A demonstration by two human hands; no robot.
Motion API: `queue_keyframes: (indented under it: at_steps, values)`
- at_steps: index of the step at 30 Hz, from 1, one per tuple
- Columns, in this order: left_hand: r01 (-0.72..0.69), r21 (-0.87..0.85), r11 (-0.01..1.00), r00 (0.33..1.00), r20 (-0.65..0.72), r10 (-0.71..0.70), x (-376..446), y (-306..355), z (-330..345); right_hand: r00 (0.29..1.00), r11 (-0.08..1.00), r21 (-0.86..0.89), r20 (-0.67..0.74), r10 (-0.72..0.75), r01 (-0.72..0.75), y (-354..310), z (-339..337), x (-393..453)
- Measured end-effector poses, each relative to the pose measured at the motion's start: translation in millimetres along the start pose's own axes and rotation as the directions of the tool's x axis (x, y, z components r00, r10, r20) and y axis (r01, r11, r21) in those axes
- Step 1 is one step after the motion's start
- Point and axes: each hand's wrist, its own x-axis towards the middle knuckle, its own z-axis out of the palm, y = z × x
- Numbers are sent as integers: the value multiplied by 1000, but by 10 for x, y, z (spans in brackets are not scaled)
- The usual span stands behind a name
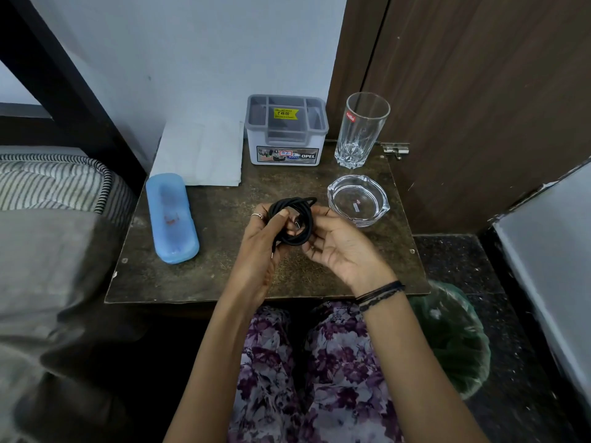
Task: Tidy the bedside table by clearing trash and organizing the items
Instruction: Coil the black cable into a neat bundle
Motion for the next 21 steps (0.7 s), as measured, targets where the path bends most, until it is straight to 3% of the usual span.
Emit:
queue_keyframes:
  at_steps: [3, 7, 11, 13, 15, 18, 19, 21]
  values:
    - [-16, 21, 1000, 999, -39, 17, 20, -5, -3, 999, 997, -71, 9, -41, 41, 0, -20, -14]
    - [-25, 11, 1000, 993, -111, 26, 64, 12, -25, 989, 978, -184, 131, -74, 98, 11, -6, -73]
    - [-24, 53, 998, 987, -159, 32, 88, 28, -18, 944, 854, -403, 148, -295, 330, 104, 54, -64]
    - [-20, 46, 999, 985, -169, 27, 93, 33, -10, 882, 721, -518, 171, -439, 459, 138, 60, -65]
    - [-22, 22, 1000, 983, -182, 26, 104, 48, -9, 802, 522, -658, 220, -555, 542, 192, 69, -95]
    - [-43, 8, 999, 986, -160, 44, 102, 59, -3, 629, 245, -758, 266, -730, 605, 309, 66, -101]
    - [-43, 9, 999, 986, -159, 44, 95, 54, -3, 583, 214, -767, 244, -775, 605, 328, 67, -93]
    - [-47, 20, 999, 979, -196, 50, 99, 44, -9, 520, 266, -733, 138, -843, 626, 311, 56, -68]
